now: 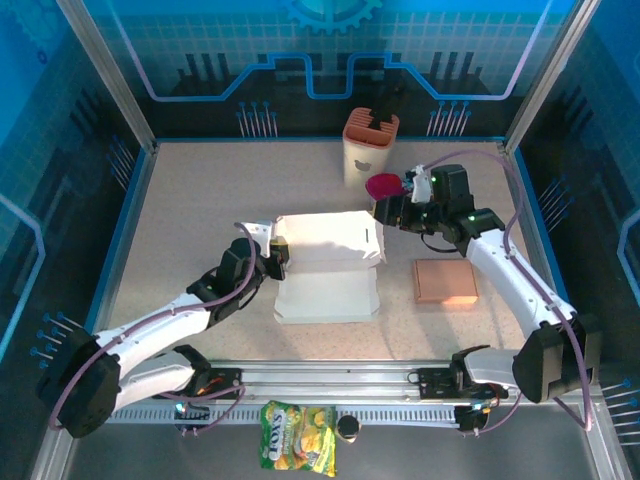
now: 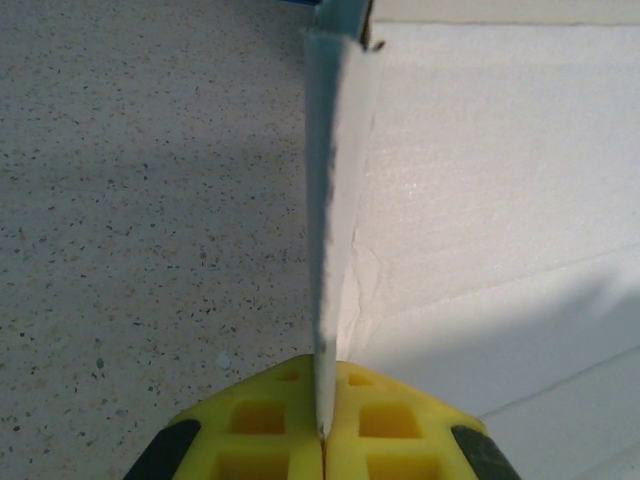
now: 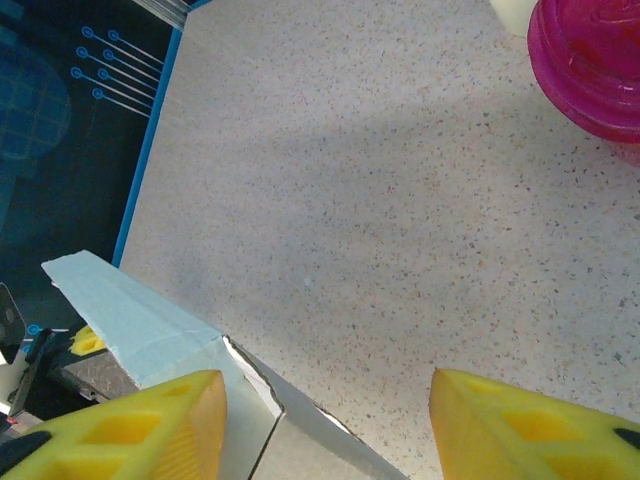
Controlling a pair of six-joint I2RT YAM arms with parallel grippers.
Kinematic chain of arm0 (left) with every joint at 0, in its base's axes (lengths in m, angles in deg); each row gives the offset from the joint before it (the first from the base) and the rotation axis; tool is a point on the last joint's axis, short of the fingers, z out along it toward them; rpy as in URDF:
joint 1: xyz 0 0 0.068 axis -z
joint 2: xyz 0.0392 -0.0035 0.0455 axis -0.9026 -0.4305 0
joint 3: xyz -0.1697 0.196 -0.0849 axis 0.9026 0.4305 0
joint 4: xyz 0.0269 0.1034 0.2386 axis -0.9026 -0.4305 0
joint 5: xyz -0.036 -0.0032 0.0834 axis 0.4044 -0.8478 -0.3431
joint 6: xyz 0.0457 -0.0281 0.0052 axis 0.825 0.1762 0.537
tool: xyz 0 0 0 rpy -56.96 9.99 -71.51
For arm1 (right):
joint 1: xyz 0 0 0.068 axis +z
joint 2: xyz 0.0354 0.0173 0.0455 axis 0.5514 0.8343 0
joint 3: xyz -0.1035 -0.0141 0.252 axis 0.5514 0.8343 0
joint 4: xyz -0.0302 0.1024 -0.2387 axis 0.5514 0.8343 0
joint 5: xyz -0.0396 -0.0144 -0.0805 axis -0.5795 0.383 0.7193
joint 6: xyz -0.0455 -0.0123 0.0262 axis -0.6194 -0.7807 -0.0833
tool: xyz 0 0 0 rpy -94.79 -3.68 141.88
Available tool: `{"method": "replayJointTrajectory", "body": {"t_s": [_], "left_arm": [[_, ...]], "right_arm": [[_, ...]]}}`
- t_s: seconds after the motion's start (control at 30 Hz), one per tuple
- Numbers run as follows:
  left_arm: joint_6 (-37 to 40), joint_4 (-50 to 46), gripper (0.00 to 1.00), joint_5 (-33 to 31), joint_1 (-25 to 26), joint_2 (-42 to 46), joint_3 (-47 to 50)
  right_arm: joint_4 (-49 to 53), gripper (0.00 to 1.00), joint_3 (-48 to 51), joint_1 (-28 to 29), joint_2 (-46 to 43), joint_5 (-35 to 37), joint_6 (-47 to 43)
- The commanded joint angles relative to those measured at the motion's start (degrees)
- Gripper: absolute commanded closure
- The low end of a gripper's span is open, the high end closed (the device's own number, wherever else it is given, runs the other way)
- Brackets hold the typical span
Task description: Fold the paper box
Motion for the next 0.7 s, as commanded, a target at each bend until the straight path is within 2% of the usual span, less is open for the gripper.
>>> {"method": "replayJointTrajectory", "body": {"t_s": [0.0, 0.2, 0.4, 0.53, 0.67], "left_arm": [[1.12, 1.38, 1.0, 1.36, -0.47, -0.62, -2.34], [0.98, 1.68, 1.0, 2.03, -0.51, -1.53, -3.22], [-0.09, 1.94, 1.0, 4.62, -2.02, -1.55, -3.15], [-1.13, 1.96, 1.0, 7.57, -3.95, -1.7, -3.49], [-1.6, 1.89, 1.0, 9.7, -4.87, -1.63, -4.0]], "right_arm": [[2.31, 0.45, -1.74, 1.1, 0.8, 0.85, -1.87], [4.41, 0.47, -3.32, 2.94, 2.44, 2.11, -4.09], [5.59, 0.39, -5.09, 2.88, 1.3, 0.35, -6.57], [4.18, 0.27, -5.02, 0.5, -3.23, -4.37, -7.01], [-1.39, 0.21, -1.26, -5.77, -6.98, -14.25, -4.51]]}}
